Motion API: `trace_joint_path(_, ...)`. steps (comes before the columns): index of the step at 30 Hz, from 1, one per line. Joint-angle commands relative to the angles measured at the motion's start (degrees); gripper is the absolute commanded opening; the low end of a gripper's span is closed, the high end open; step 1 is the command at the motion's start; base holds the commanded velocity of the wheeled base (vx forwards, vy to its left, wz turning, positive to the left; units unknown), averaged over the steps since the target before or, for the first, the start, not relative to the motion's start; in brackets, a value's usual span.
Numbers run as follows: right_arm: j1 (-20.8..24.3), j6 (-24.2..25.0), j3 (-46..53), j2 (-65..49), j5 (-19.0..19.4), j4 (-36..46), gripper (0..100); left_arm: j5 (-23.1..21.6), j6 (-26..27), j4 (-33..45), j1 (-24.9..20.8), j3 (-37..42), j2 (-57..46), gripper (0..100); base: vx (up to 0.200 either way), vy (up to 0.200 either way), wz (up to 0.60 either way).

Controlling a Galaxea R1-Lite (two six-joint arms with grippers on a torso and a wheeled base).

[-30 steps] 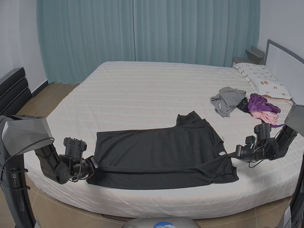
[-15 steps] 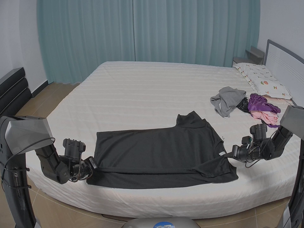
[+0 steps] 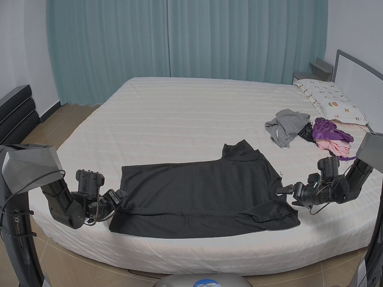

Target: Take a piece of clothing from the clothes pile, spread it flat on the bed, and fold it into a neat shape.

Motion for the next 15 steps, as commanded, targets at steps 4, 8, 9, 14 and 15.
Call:
trace_joint_path(4,2.6,9.7,10.4,-6.7,-0.3,-4.0,100,-6.3,-4.2,-2.4,2.1,5.4,-6.3,100,0.000,0.000,0.00)
trace_joint_path(8,4.2,13.2,15.1,-4.9,-1.1,-11.5,100,-8.7,-5.3,-2.8,2.1,7.4,-7.4,100,0.000,0.000,0.00)
trace_joint_path(9,4.5,14.2,15.6,-4.2,-1.8,-13.5,100,-8.7,-5.7,-2.8,1.9,7.8,-7.5,100,0.000,0.000,0.00)
trace_joint_path(14,8.6,20.5,16.4,-2.3,-7.6,-17.5,100,-8.8,-7.9,-2.9,1.9,9.6,-7.8,100,0.000,0.000,0.00)
trace_joint_path(15,10.5,22.7,16.1,-1.3,-10.1,-18.2,100,-9.3,-8.0,-3.1,2.4,10.4,-7.3,100,0.000,0.000,0.00)
